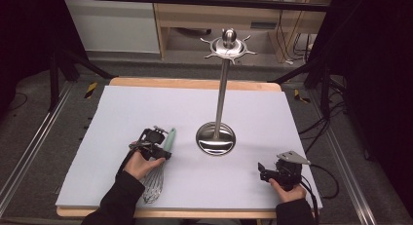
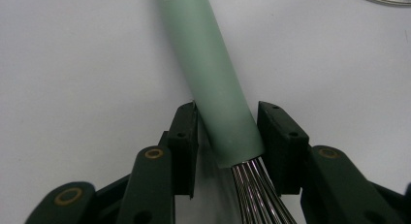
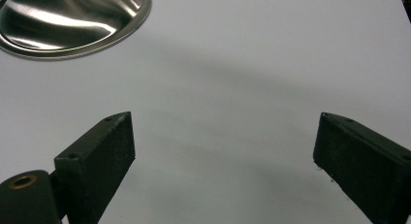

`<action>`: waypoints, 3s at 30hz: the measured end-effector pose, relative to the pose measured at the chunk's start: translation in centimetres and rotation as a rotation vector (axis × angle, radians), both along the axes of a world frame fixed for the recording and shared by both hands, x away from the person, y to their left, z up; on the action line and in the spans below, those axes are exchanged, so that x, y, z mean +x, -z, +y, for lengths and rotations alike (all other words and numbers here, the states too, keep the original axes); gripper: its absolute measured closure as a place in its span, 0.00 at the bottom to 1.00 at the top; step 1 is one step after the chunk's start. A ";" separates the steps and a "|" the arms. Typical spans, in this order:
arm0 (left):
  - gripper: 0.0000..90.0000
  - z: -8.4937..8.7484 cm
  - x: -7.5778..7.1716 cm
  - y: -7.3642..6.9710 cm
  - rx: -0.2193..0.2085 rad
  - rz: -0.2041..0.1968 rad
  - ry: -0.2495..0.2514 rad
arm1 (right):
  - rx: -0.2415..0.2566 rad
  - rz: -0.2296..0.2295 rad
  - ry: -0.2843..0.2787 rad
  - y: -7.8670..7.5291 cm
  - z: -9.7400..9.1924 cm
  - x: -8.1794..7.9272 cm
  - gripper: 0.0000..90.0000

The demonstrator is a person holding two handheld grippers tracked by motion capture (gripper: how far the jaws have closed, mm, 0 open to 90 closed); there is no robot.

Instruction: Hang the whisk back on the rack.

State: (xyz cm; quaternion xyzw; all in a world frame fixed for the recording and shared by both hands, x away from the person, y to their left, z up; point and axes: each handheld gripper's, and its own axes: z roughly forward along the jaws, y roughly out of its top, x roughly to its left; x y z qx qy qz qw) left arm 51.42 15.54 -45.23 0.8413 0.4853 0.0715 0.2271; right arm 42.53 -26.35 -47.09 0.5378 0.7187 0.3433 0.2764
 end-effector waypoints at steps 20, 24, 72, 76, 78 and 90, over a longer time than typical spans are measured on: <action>0.75 -1.0 -1.4 -0.7 0.041 0.024 0.072 | -0.004 0.005 -0.002 0.0 0.0 0.0 0.09; 0.75 -1.4 -1.4 -0.4 0.061 0.024 0.088 | -0.002 0.006 -0.002 0.0 0.0 0.0 0.09; 0.76 0.4 -5.0 -4.8 -0.132 -0.179 0.082 | -0.001 0.013 0.001 0.0 -0.1 0.0 0.09; 0.76 1.1 -5.7 -5.3 -0.151 -0.215 0.081 | -0.001 0.013 0.002 0.1 -0.1 0.0 0.09; 0.76 1.4 -5.9 -5.5 -0.169 -0.234 0.078 | -0.001 0.013 0.003 0.1 -0.1 0.0 0.09; 0.76 3.0 -7.3 -6.8 -0.245 -0.332 0.052 | -0.002 0.009 0.002 0.0 -0.1 -0.1 0.09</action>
